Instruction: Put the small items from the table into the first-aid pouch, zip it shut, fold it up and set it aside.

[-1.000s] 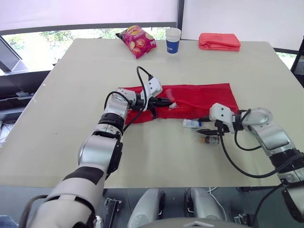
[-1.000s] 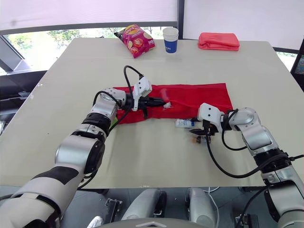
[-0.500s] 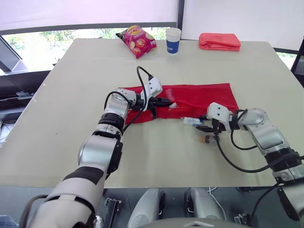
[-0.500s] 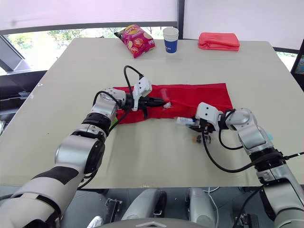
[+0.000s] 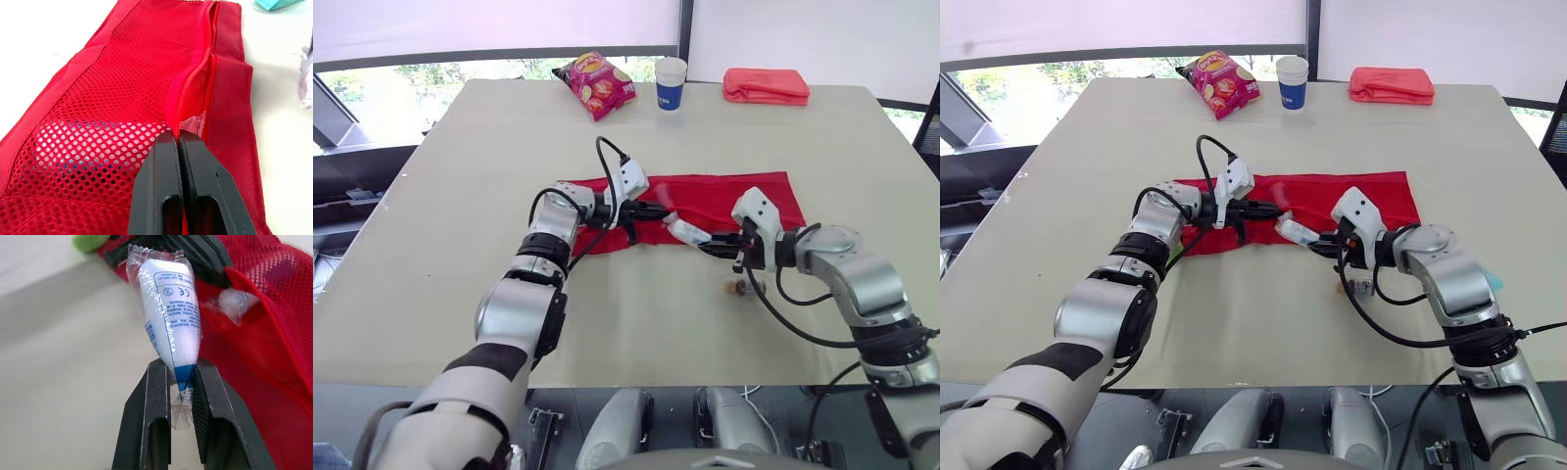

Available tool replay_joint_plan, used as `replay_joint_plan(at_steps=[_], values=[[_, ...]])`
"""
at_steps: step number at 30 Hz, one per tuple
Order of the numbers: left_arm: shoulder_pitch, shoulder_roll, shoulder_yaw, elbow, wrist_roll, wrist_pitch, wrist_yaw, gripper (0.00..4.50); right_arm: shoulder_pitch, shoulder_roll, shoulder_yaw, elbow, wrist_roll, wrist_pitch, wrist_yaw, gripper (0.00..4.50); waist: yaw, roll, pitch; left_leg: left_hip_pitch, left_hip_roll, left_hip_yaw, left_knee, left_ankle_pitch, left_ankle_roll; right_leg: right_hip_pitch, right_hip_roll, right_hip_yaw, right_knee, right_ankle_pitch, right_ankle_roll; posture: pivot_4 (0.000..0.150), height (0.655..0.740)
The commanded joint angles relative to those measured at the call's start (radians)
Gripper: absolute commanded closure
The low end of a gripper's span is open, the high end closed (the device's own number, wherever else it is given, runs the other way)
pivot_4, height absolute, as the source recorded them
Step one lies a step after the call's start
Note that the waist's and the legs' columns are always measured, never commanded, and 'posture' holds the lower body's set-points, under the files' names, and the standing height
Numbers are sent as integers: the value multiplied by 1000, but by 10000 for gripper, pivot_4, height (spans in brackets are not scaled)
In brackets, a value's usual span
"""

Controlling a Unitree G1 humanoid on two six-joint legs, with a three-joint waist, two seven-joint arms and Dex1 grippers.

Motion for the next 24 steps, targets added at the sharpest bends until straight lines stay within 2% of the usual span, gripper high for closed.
replay_joint_plan(at_steps=[1,11,24], values=[[-21,-7,13,-29,-26,0,-6,45000,-28,19,-14,-57,4,149,-117,40338,3,0,0,0,0,0,0,0,0,0,0,0,0,0,0,1500,7395],[-12,-13,10,-32,-28,-4,-13,45000,-118,105,-40,16,-12,319,-327,40338,0,0,0,0,-1,0,0,0,0,-1,0,0,0,0,0,1500,7395],[33,-55,-12,-113,-45,18,-64,45000,-230,311,-153,160,-26,355,-558,40338,-6,1,0,0,-1,0,-1,0,0,-1,0,0,1,0,0,1500,7395]])
